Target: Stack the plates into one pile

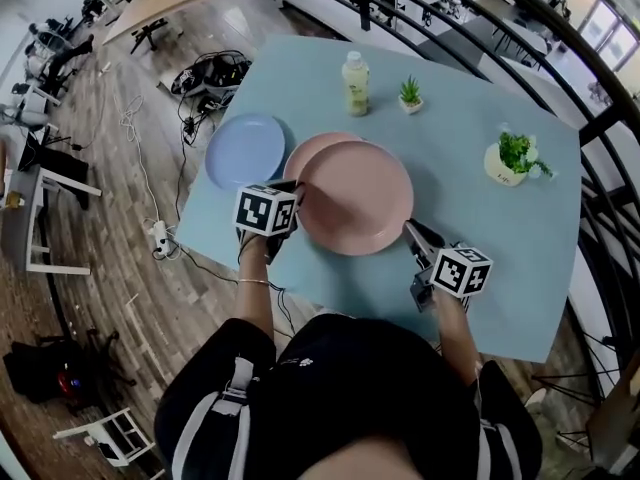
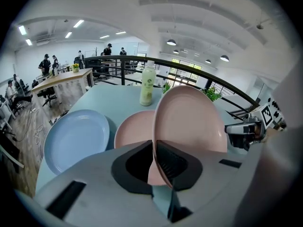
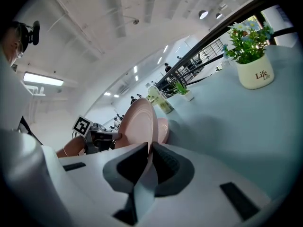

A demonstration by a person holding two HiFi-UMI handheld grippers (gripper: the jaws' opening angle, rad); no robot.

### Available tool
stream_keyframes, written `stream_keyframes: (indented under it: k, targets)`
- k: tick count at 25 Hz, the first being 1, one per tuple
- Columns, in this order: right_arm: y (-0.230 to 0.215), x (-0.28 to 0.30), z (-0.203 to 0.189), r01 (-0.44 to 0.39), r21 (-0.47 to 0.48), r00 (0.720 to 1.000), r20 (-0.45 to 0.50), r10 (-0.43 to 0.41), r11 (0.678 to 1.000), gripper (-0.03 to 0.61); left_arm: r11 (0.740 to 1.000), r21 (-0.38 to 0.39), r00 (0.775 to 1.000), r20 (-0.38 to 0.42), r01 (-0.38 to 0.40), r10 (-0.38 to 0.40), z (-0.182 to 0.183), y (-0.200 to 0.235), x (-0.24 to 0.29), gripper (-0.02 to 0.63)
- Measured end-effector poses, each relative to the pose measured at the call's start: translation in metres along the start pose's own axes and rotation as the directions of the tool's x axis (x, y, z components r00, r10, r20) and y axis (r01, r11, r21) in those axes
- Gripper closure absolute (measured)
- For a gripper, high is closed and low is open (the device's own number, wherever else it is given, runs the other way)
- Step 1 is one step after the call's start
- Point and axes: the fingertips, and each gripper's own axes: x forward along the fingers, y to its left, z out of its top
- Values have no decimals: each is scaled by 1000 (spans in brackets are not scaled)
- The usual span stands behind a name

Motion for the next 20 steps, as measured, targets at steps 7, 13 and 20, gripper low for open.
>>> stream_keyframes:
  k: [7, 13, 20]
  targets:
    - [15, 46, -2, 2, 26, 1000, 1, -2, 1000, 543, 1000, -6, 1000, -16, 20, -20, 2, 49, 4, 581]
    - [19, 64, -3, 25, 63, 1000, 3, -25, 998, 543, 999, -18, 998, -38, 51, -52, 0, 70, 14, 581]
    - [8, 78, -1, 57, 100, 998, 21, -59, 993, 538, 997, 10, 995, -67, 73, -72, -2, 81, 33, 578]
